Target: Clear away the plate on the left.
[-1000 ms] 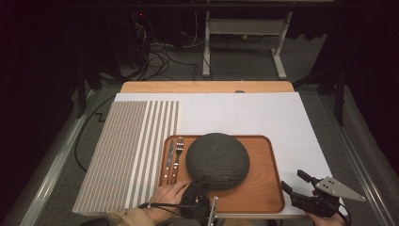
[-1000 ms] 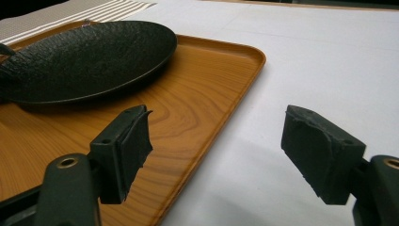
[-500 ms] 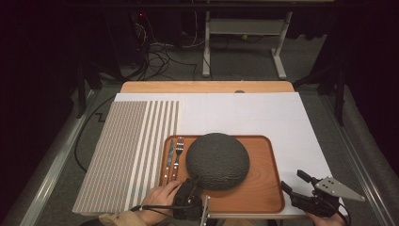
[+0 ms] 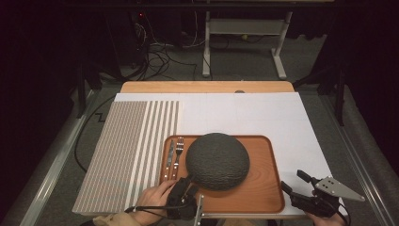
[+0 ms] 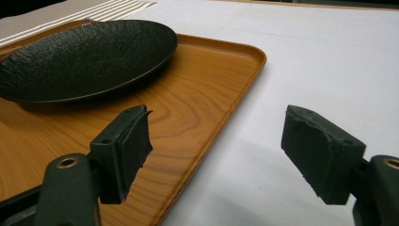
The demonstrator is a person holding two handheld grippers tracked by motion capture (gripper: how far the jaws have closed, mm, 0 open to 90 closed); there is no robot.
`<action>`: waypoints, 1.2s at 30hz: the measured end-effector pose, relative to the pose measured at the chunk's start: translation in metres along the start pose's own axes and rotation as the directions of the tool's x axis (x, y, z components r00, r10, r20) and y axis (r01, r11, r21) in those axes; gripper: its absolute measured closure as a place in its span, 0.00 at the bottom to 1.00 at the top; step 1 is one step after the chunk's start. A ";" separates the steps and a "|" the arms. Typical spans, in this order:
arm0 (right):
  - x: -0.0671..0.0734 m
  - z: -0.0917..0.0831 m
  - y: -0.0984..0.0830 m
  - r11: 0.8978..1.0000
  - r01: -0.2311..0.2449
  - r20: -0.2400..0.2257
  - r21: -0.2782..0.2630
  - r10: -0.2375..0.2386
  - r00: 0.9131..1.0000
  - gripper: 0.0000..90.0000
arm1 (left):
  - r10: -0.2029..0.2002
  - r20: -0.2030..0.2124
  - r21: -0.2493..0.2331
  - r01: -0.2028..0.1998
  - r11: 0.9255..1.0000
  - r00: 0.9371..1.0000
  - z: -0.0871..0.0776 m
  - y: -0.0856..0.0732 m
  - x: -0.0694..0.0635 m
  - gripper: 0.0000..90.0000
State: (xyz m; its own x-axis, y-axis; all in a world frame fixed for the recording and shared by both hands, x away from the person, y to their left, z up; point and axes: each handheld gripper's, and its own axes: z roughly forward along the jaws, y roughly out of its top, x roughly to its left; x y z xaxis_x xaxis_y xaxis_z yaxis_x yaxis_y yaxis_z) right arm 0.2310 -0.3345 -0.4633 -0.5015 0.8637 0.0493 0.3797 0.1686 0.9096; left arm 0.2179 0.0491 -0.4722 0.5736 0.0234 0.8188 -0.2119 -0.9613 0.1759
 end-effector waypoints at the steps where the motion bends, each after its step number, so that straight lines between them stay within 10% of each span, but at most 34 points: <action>1: 0.000 0.000 0.000 1.000 -0.001 0.000 0.000 0.001 1.000 0.28 | -0.003 -0.003 0.000 0.003 1.000 1.000 -0.001 -0.001 0.000 0.52; 36: 0.000 0.000 0.000 1.000 0.000 0.001 0.002 0.000 1.000 0.28 | -0.055 -0.063 0.034 0.057 0.998 0.996 -0.013 -0.035 0.006 0.52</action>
State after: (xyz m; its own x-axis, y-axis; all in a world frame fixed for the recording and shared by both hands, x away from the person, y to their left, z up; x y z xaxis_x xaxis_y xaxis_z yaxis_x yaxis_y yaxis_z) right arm 0.2308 -0.3342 -0.4634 -0.5008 0.8642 0.0493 0.3814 0.1691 0.9088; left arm 0.2180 0.0863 -0.4661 0.5330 0.0931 0.8409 -0.1518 -0.9673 0.2034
